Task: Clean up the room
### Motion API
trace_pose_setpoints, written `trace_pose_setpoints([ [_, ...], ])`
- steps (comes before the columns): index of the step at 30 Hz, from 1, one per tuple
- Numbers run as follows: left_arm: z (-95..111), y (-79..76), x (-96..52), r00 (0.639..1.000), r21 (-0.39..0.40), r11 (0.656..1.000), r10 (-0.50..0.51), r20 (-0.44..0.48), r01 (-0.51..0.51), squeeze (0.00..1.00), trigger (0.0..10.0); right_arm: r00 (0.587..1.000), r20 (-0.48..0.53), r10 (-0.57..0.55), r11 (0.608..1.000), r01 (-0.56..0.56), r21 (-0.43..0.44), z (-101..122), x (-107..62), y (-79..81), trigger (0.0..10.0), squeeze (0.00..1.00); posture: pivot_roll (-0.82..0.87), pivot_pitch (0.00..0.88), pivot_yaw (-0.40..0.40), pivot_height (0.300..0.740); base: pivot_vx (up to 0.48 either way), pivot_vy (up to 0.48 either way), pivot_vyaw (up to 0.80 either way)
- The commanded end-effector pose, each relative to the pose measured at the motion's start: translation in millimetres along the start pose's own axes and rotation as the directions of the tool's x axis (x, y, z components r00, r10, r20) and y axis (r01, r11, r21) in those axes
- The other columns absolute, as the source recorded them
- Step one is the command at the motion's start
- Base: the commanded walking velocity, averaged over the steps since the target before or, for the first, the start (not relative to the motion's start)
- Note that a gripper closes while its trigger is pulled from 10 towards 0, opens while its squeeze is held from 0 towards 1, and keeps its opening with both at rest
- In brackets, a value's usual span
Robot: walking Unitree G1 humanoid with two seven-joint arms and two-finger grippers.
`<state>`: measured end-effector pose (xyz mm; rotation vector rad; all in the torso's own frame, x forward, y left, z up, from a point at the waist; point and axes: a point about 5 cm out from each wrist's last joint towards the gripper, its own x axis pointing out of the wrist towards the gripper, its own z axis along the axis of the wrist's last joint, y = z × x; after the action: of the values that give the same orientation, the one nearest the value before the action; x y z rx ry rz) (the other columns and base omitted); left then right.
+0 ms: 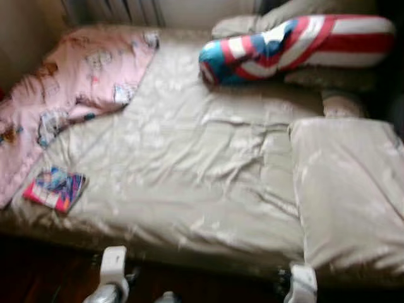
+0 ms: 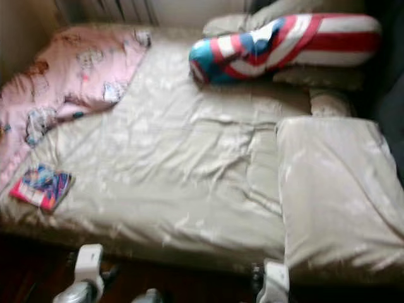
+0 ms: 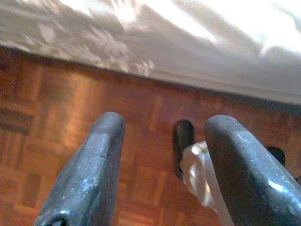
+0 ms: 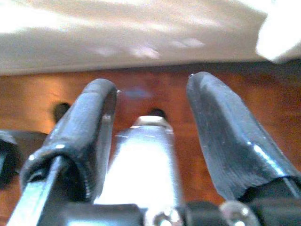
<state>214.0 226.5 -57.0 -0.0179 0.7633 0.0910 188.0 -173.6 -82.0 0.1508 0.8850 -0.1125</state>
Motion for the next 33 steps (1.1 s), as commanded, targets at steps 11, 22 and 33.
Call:
trace_pose_setpoints([
  [11,-12.3,0.1,-2.7,0.999,-0.008,1.0,0.01,-0.046,-0.01,0.0,10.0,0.998,-0.044,-0.034,0.999,0.034,-0.007,-16.2,-5.5,-16.7,10.0,0.0,0.04,0.2,0.02,0.74,0.0,0.324,0.0],
  [22,-12.8,-0.6,-2.7,0.999,-0.016,1.0,0.013,-0.048,-0.014,0.0,10.0,0.998,-0.048,-0.032,0.999,0.032,-0.014,-16.2,-5.6,-18.2,10.0,0.0,0.05,0.202,0.015,0.74,0.0,0.323,0.0],
  [33,-14.4,-0.8,-3.1,0.999,-0.017,1.0,0.014,-0.052,-0.015,0.0,10.0,0.998,-0.051,-0.034,0.999,0.033,-0.023,-16.8,-6.0,-19.6,10.0,0.0,0.04,0.183,0.014,0.74,0.0,0.323,0.0],
])
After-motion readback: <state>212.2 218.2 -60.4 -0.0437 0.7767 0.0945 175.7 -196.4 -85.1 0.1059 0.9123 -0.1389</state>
